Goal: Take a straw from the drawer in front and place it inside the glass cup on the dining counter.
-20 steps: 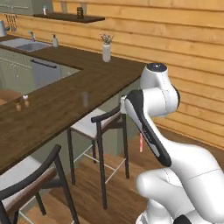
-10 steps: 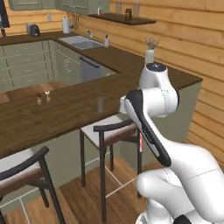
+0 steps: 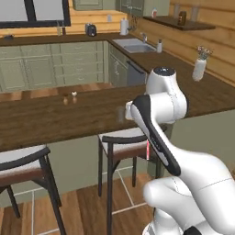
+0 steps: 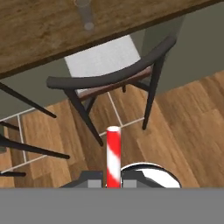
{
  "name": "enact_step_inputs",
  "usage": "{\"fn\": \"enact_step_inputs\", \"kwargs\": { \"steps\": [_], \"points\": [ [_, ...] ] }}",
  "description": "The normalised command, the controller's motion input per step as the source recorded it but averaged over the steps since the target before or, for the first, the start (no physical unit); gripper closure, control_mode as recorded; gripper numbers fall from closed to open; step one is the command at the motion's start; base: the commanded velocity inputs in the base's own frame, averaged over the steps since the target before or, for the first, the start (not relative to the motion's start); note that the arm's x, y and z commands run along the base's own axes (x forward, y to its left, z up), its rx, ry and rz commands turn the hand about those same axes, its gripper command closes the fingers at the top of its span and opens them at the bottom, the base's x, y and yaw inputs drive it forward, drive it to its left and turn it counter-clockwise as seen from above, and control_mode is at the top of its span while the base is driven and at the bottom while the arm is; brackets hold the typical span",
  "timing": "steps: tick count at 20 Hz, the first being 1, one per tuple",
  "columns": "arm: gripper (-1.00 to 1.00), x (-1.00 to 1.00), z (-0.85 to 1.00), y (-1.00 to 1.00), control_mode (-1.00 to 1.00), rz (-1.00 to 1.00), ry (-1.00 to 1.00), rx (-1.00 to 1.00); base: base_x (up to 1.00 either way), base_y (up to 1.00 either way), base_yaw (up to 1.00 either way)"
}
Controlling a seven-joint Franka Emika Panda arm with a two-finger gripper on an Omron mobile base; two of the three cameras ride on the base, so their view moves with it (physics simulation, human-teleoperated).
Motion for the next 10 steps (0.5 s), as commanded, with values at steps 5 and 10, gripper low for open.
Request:
{"fn": "enact_step_inputs", "kwargs": {
  "steps": [5, 10],
  "points": [
    [1.00, 0.00, 0.00, 0.00, 1.00, 0.00, 0.00, 0.00, 0.68, -0.39, 0.39],
    [1.00, 0.00, 0.00, 0.00, 1.00, 0.00, 0.00, 0.00, 0.83, -0.38, 0.26]
  ]
}}
